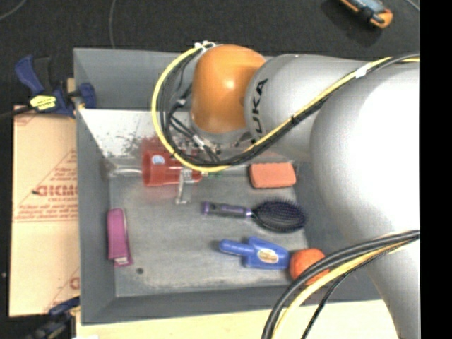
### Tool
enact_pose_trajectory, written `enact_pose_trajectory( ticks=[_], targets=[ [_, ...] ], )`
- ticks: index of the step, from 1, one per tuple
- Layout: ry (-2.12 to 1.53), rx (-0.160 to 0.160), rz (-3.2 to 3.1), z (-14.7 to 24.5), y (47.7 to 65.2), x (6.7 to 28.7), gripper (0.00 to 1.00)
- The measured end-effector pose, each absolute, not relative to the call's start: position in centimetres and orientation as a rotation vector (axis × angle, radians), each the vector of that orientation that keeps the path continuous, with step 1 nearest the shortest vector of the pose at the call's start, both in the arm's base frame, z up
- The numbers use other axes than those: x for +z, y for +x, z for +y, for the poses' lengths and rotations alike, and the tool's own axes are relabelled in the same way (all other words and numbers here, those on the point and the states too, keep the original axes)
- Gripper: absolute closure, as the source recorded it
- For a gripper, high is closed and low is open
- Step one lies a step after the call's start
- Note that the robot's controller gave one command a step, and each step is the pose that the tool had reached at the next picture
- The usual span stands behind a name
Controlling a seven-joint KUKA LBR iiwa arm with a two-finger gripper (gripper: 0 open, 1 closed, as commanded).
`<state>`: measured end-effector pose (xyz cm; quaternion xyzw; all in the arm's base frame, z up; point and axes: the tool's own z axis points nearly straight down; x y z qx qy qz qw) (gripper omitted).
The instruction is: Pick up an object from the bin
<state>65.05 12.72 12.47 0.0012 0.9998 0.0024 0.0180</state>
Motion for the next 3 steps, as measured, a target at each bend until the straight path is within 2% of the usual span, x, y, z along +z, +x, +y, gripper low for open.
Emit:
enact_pose_trajectory(
  ticks=[1, 2, 3],
  targets=[
    [-0.075, 0.004, 3.115, 12.8, 64.2, 10.2, 0.0],
    [0.088, 0.011, 3.099, 14.7, 65.1, 7.3, 1.0],
    [0.089, 0.011, 3.099, 14.7, 65.1, 7.3, 1.0]
  ],
)
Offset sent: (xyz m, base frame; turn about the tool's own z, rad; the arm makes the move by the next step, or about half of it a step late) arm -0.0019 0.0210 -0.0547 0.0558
